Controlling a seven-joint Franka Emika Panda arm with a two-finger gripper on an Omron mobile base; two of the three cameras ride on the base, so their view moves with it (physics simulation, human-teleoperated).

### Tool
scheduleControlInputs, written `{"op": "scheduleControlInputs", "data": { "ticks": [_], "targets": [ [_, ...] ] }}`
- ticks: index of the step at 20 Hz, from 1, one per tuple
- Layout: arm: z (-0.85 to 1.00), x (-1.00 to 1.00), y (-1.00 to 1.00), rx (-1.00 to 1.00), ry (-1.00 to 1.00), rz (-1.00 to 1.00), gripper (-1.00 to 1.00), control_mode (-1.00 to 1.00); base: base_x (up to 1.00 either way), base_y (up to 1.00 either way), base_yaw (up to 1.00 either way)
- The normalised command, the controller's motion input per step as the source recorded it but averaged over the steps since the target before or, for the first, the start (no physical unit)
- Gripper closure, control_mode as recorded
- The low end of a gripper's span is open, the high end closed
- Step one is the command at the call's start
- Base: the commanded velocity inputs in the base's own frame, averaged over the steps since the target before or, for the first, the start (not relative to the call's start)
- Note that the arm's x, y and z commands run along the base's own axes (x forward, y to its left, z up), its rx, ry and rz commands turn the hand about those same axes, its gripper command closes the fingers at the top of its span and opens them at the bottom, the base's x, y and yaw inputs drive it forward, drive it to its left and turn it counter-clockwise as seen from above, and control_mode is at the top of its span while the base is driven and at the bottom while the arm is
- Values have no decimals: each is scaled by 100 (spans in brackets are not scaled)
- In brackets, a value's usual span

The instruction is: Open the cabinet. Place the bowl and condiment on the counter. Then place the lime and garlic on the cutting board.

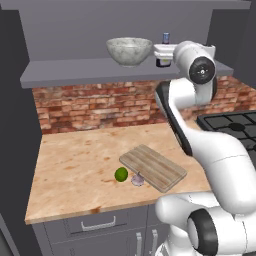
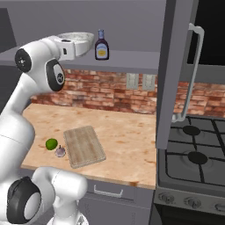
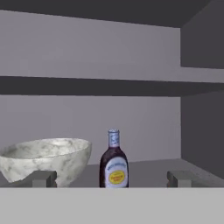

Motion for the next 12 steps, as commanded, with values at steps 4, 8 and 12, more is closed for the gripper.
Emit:
{"op": "scheduleControlInputs", "data": {
  "ticks": [4, 8, 12],
  "targets": [
    [0, 36, -6, -2, 11, 6, -100, -100, 0, 0, 0],
    [0, 33, -18, 0, 7, 6, -100, -100, 0, 0, 0],
    [0, 27, -38, 0, 1, 4, -100, -100, 0, 0, 0]
  ]
}}
